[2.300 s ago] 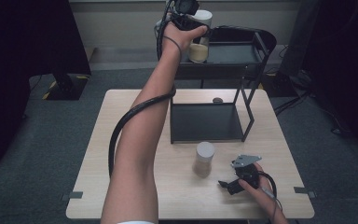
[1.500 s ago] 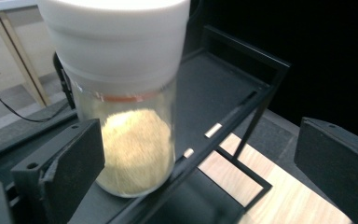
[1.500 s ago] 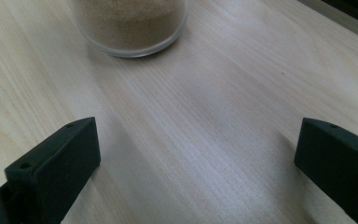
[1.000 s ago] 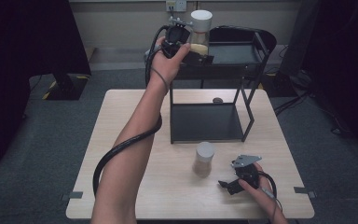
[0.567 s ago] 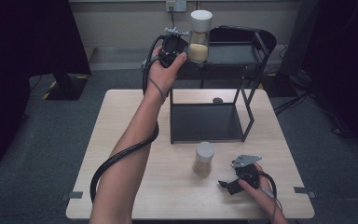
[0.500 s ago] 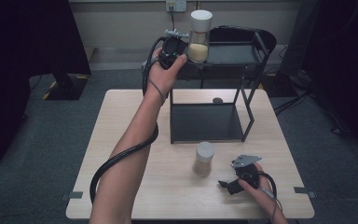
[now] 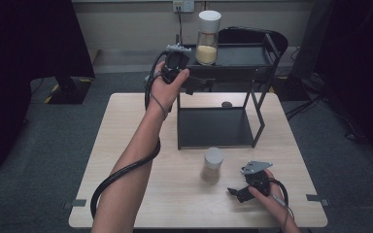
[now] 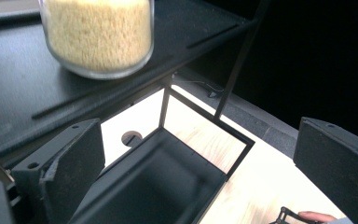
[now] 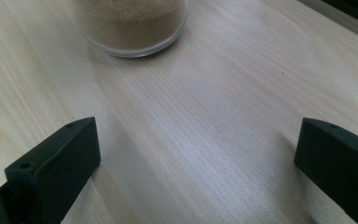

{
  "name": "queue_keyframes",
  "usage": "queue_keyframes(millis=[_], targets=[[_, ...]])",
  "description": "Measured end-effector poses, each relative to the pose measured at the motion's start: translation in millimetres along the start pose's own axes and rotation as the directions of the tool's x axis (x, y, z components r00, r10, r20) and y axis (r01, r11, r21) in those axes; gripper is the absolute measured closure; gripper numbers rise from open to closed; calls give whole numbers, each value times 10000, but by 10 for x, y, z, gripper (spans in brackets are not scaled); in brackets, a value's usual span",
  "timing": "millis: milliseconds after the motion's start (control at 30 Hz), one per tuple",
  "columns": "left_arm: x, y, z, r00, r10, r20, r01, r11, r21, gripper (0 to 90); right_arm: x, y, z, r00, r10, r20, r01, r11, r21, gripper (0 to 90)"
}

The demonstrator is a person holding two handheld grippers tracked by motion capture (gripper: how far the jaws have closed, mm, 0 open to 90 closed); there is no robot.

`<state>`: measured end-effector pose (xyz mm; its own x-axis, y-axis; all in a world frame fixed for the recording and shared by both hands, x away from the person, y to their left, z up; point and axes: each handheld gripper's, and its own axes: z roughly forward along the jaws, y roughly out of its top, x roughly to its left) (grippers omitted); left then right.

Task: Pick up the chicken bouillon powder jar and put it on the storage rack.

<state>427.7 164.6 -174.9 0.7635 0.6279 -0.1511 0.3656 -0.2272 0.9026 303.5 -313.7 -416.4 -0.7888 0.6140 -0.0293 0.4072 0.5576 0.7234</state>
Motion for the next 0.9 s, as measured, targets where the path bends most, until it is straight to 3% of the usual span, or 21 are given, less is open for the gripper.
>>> queue_keyframes(millis=[133, 900], targets=[[21, -100, -12, 10000, 44, 58, -43, 9998, -208, 13, 0, 0, 0, 10000, 4, -1, -4, 10000, 0, 0], [101, -571, -65, 9997, -65, 219, 66, 10000, -40, 12, 0, -2, 1, 10000, 0, 1, 0, 10000, -16, 0]])
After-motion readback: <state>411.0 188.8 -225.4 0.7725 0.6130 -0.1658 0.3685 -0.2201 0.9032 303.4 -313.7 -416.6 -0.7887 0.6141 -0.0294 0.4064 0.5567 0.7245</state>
